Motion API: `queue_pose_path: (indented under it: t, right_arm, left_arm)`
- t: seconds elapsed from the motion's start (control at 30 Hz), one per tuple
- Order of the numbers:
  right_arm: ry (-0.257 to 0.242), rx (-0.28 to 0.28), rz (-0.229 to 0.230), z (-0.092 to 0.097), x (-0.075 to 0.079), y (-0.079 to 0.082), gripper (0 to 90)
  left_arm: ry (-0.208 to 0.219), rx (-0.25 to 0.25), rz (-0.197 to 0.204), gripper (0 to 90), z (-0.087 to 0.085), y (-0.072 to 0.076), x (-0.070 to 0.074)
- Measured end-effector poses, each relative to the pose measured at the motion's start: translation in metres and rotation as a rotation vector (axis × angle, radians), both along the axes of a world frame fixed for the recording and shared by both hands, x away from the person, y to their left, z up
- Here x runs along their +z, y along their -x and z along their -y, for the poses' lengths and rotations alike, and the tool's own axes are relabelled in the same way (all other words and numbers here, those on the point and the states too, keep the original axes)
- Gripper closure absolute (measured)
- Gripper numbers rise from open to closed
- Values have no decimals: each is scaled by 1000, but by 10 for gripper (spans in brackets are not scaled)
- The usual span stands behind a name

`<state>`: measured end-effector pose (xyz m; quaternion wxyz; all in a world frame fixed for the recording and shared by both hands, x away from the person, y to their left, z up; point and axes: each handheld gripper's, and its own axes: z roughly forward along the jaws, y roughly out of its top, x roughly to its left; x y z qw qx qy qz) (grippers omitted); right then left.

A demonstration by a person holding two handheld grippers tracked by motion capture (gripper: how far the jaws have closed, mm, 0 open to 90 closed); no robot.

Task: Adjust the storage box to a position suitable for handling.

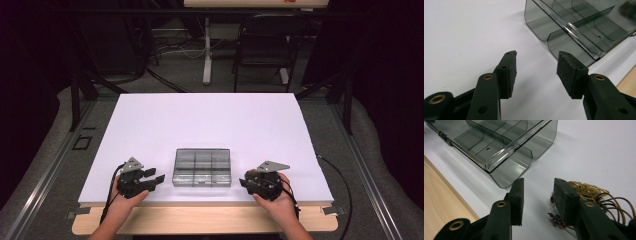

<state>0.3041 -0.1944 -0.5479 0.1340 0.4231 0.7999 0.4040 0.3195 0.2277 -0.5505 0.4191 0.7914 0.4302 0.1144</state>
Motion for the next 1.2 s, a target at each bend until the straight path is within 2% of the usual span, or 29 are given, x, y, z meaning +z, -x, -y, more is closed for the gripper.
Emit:
queue_pose_path:
  t: [0.1,0.2,0.27,0.37,0.4,0.67,0.97,1.2]
  right_arm:
    - [-4,2,13,-2,0,1,629]
    - [-12,24,-3,-3,1,2,658]
    - [9,36,3,-5,1,2,662]
    - [-10,39,5,-9,0,3,646]
    - [3,43,7,-10,0,4,645]
    - [20,74,-7,-16,2,6,664]
    - [15,92,12,-18,5,9,810]
    - [4,112,17,-18,8,11,884]
  left_arm:
    - [-1,6,-13,506,1,-1,-1]
    - [1,0,-13,506,2,0,-1]
    - [1,-1,-11,506,3,0,-1]
    - [5,-2,-14,507,3,0,-2]
    - [4,-5,-14,507,3,0,-2]
    - [5,-17,-16,510,5,1,-2]
    - [11,-21,-15,515,6,1,-2]
    - [14,-22,-21,516,7,1,-3]
